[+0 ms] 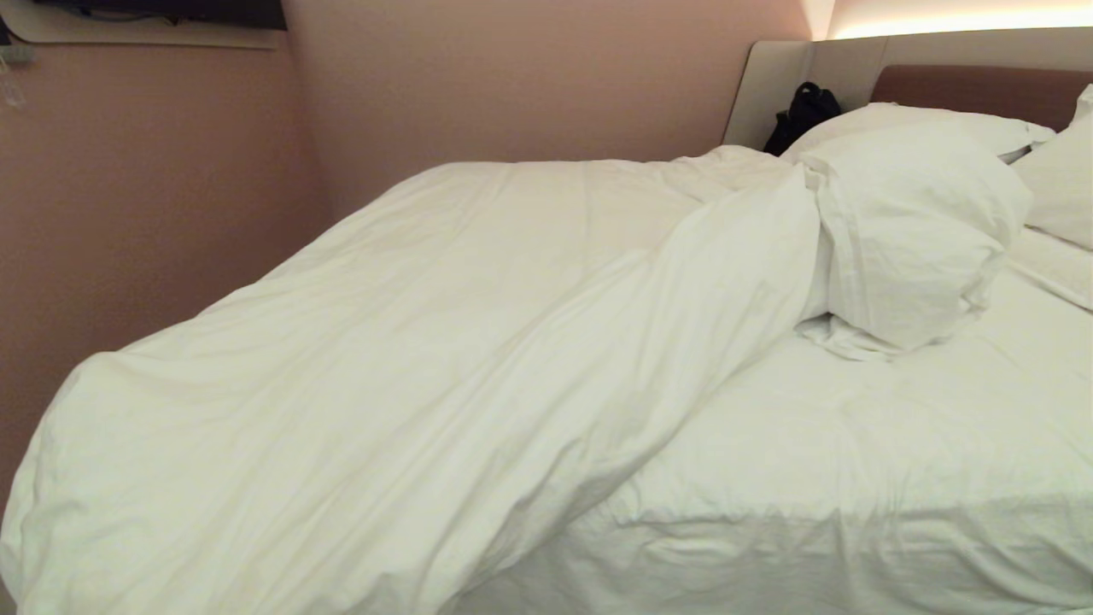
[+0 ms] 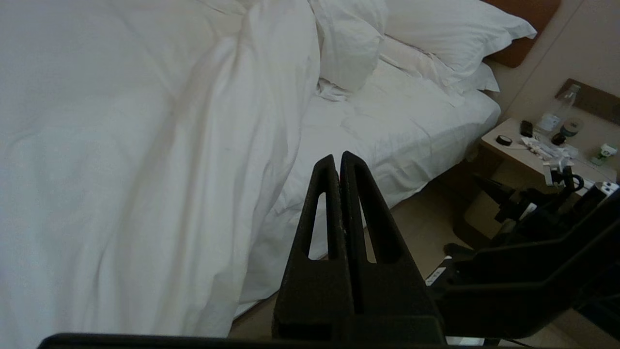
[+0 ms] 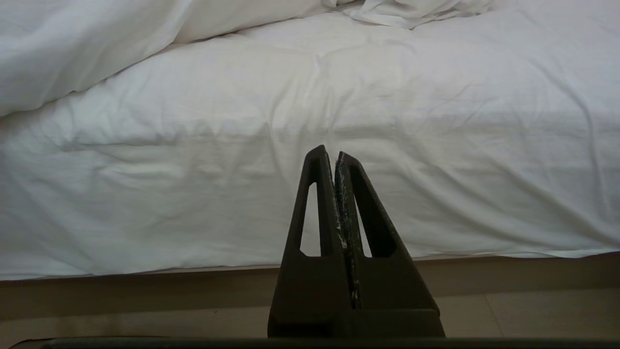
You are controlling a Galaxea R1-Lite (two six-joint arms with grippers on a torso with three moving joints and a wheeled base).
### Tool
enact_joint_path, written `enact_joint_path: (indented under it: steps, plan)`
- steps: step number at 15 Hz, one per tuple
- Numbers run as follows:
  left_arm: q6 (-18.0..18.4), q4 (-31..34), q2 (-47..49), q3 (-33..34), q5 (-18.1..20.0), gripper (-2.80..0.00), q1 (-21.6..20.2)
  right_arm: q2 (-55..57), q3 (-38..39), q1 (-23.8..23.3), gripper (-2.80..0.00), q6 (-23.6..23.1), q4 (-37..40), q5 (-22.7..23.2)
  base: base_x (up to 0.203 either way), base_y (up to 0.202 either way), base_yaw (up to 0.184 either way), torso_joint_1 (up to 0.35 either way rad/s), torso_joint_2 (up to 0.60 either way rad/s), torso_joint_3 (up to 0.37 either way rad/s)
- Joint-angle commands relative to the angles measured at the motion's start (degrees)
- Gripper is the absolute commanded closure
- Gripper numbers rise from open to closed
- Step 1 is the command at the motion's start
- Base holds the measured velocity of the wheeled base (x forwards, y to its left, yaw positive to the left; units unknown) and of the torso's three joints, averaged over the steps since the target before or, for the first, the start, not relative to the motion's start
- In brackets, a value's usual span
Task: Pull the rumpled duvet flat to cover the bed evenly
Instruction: Flatten the corners of the folded blanket
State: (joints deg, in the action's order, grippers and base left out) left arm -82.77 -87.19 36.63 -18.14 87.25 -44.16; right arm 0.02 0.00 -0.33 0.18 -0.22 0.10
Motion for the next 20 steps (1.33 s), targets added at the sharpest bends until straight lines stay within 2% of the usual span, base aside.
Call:
enact_joint_path:
  steps: [1,7,12,18,20]
  plan:
    - [-0.3,-2.7,-2.0,0.4,2.7,0.0,0.4,0.0,0.0,0.0,0.0,0.0,0.0,0.0,0.0,0.0,0.0,0.0,0.0,0.0]
    - [-0.5,-2.8,-7.3,0.8,2.7,0.0,-0.2,0.0,0.0,0.0,0.0,0.0,0.0,0.0,0.0,0.0,0.0,0.0,0.0,0.0]
    - [-0.5,-2.8,-9.0,4.9,2.7,0.0,-1.1,0.0,0.0,0.0,0.0,0.0,0.0,0.0,0.0,0.0,0.0,0.0,0.0,0.0]
    - [-1.1,-2.8,-12.0,0.4,2.7,0.0,-1.0,0.0,0.0,0.0,0.0,0.0,0.0,0.0,0.0,0.0,0.0,0.0,0.0,0.0]
    - [-1.7,-0.8,-14.6,-2.0,2.7,0.0,-1.0,0.0,0.0,0.0,0.0,0.0,0.0,0.0,0.0,0.0,0.0,0.0,0.0,0.0]
